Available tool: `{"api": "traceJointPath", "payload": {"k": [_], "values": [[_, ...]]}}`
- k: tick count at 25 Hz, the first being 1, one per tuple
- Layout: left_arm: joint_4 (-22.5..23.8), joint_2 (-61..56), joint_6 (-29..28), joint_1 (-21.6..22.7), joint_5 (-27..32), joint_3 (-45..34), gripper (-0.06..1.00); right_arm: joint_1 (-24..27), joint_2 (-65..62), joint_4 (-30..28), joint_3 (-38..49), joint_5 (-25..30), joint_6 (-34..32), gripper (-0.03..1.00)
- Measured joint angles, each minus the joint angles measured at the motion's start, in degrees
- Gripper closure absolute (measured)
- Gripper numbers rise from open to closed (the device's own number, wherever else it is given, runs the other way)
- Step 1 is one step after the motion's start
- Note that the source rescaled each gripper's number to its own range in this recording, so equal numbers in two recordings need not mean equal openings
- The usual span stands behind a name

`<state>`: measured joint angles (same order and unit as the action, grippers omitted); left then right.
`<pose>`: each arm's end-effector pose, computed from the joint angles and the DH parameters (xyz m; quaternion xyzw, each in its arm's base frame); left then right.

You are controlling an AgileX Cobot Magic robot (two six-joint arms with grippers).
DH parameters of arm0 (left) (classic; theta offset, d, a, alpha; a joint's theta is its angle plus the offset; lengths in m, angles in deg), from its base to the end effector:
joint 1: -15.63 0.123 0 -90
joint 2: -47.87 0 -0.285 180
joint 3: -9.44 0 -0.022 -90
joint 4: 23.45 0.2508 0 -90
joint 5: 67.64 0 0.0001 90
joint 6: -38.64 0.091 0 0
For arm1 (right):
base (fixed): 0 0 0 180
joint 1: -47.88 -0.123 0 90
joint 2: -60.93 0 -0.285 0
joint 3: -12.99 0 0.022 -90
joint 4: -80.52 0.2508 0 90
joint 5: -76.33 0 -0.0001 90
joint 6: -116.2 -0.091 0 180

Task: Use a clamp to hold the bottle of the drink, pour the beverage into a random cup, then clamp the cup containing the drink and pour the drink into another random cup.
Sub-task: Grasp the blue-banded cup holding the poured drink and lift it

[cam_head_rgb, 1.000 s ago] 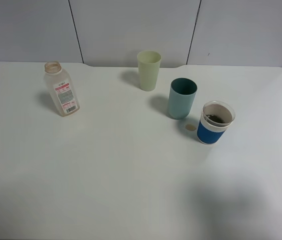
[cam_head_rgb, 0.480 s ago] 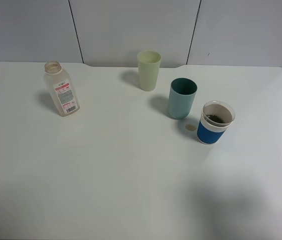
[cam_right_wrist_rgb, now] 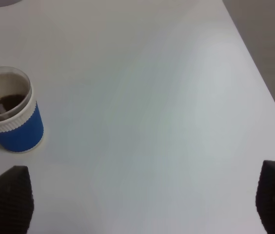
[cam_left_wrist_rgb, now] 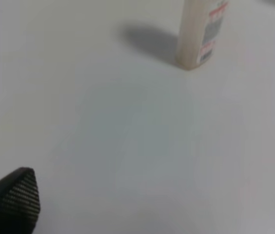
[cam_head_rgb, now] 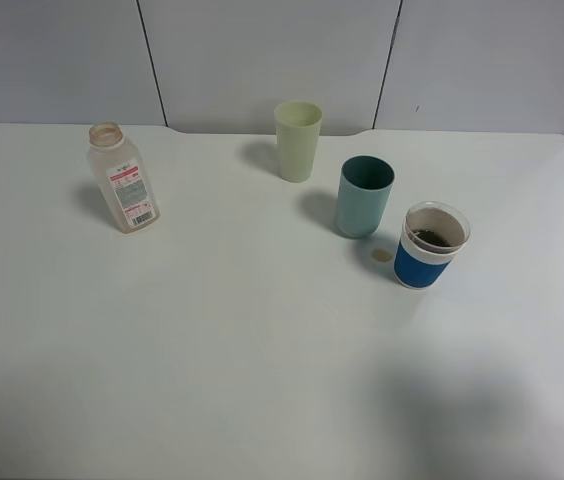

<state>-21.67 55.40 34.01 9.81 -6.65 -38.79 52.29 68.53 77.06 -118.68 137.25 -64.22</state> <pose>-0.0061 0.0031 0.2786 0.0081 0.8514 -0.0323 0.5235 -0.0064 -0.0043 0.2783 0.0372 0.8508 -0.0484 0.5220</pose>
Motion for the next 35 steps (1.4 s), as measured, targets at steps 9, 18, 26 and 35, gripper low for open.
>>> {"api": "traceJointPath", "payload": {"k": [9,18,26,35], "values": [[0.00,0.00,0.09,0.00,-0.40,-0.05,-0.05,0.00,0.00,0.00,0.00,0.00,0.00,0.24],[0.00,0.00,0.14,2.74,-0.41,-0.05,-0.05,0.00,0.00,0.00,0.00,0.00,0.00,0.24],[0.00,0.00,0.14,6.67,-0.41,-0.05,-0.06,-6.55,0.00,0.00,0.00,0.00,0.00,0.24],[0.00,0.00,0.20,6.67,-0.41,-0.05,-0.06,-8.55,0.00,0.00,0.00,0.00,0.00,0.24]]}}
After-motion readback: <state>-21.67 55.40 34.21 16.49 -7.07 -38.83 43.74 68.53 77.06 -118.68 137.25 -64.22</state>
